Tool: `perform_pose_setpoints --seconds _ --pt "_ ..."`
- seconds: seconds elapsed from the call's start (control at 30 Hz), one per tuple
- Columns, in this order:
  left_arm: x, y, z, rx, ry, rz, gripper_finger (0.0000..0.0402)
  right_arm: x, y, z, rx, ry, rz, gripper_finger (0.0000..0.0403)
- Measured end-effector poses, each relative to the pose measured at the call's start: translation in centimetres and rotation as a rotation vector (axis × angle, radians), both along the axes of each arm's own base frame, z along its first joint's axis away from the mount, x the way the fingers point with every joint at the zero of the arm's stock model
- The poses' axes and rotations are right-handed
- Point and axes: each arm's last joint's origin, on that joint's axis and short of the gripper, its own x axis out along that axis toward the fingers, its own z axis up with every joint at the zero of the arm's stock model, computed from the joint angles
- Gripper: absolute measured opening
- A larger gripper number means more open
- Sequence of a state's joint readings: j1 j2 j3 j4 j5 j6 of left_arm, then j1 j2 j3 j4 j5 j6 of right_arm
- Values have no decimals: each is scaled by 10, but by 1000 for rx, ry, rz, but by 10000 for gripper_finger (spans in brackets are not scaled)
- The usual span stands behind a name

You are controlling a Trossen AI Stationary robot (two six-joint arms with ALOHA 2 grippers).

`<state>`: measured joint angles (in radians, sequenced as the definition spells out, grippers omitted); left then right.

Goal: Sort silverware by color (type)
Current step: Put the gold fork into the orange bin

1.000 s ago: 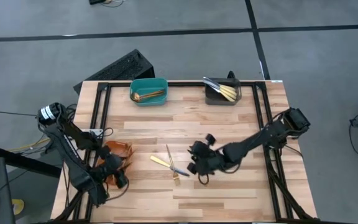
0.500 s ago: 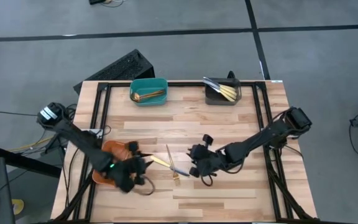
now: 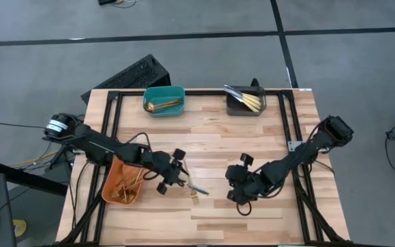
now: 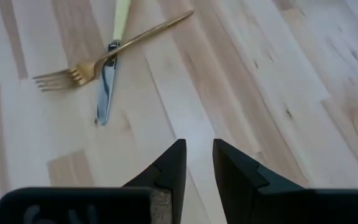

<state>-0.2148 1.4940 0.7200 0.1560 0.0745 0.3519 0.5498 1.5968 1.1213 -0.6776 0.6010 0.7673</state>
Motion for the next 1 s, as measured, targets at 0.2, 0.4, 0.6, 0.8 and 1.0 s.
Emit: perform_pose_setpoints --seconds 0.2,0.4,0.6,0.8,1.0 --pt "16 3 -41 -9 72 -28 128 -2 6 -3 -7 8 24 107" --pt "36 5 -68 62 135 -31 128 -3 6 -4 -19 23 24 107" --pt "50 18 -76 78 281 0 128 -2 3 -4 -26 33 16 107" --pt "51 27 -74 14 356 88 94 -2 3 -4 -16 26 5 107" --pt "53 30 -73 27 333 158 12 -2 3 -4 -14 25 2 107"
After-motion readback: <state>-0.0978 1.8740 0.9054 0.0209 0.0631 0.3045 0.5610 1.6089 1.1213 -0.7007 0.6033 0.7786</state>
